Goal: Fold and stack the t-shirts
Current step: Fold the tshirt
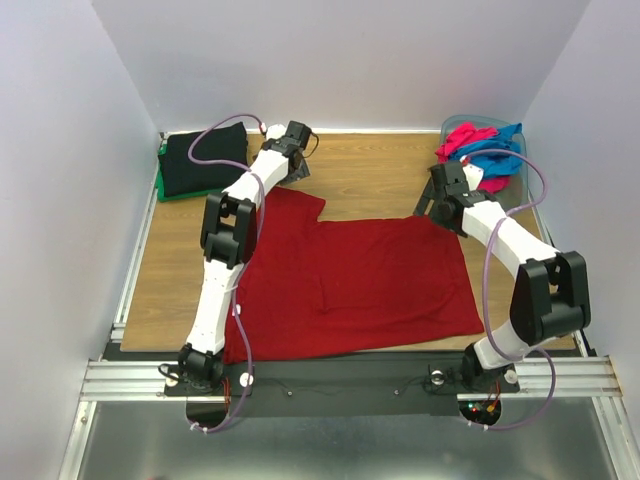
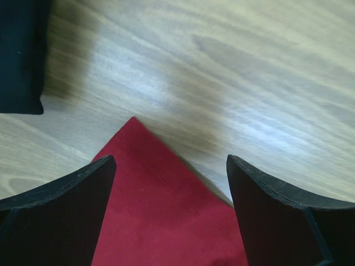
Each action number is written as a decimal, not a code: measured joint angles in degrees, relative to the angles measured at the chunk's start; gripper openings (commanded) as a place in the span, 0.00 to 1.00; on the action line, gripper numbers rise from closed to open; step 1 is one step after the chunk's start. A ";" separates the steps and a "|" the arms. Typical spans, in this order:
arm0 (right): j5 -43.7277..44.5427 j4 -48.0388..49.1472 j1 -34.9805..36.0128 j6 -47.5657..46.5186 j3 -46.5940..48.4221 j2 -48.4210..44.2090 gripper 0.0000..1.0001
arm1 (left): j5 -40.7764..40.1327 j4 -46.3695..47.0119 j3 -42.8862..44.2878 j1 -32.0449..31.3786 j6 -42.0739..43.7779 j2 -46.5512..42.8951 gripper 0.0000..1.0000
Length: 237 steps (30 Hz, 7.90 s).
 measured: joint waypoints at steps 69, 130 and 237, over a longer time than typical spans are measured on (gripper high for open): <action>6.78 3.61 0.07 4.55 8.66 21.88 0.00 | 9.31 28.02 -63.10 -1.46 2.75 -52.02 0.00; 5.88 -4.09 3.39 11.93 -26.49 -25.44 1.00 | 20.65 -3.54 -91.82 -15.39 -27.08 -110.16 0.98; -8.72 11.89 0.59 4.22 -24.68 -8.33 1.00 | 10.38 18.03 -89.57 -20.52 -22.01 -65.77 0.98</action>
